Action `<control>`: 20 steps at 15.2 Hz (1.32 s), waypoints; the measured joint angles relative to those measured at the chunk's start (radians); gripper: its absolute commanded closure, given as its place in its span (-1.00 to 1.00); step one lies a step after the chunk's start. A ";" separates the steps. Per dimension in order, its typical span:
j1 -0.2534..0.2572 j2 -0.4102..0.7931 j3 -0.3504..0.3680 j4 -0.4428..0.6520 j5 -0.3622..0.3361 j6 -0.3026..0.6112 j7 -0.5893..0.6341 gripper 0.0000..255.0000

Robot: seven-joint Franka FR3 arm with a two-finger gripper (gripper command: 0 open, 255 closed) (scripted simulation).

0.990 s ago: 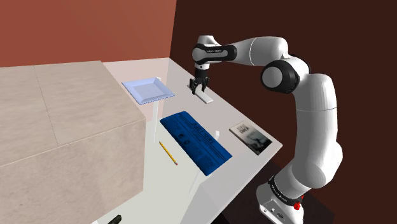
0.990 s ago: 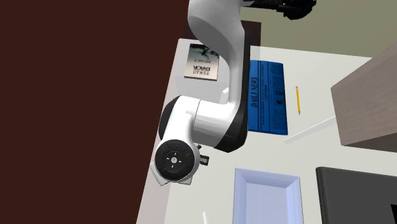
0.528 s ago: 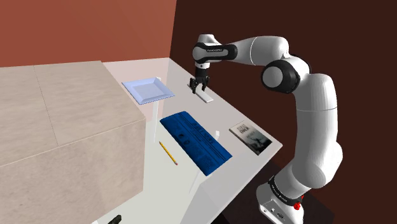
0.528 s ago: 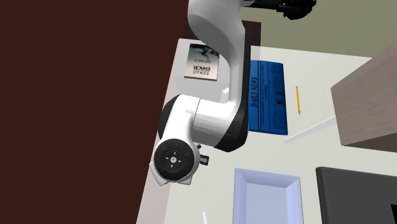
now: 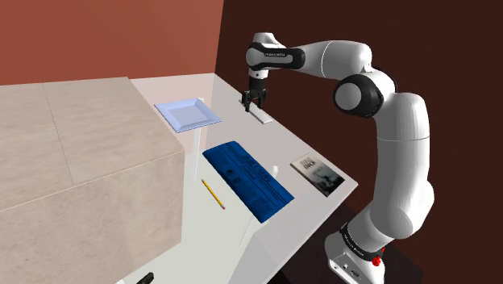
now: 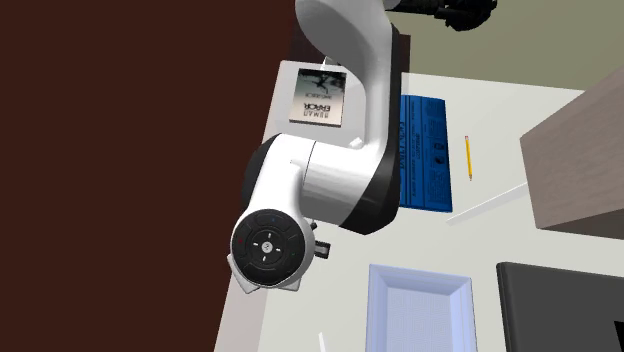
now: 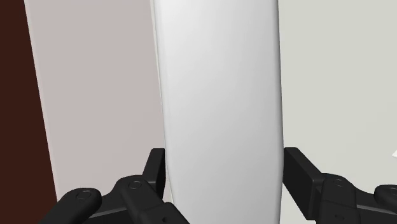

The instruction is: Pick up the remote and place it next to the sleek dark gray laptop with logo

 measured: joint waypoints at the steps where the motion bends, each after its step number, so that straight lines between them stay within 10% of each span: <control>1: 0.000 -0.009 0.000 0.000 0.000 -0.009 -0.001 1.00; 12: -0.003 -0.014 -0.001 0.136 0.000 -0.150 -0.004 1.00; 20: 0.102 -0.131 0.034 -0.042 -0.001 -0.091 0.130 1.00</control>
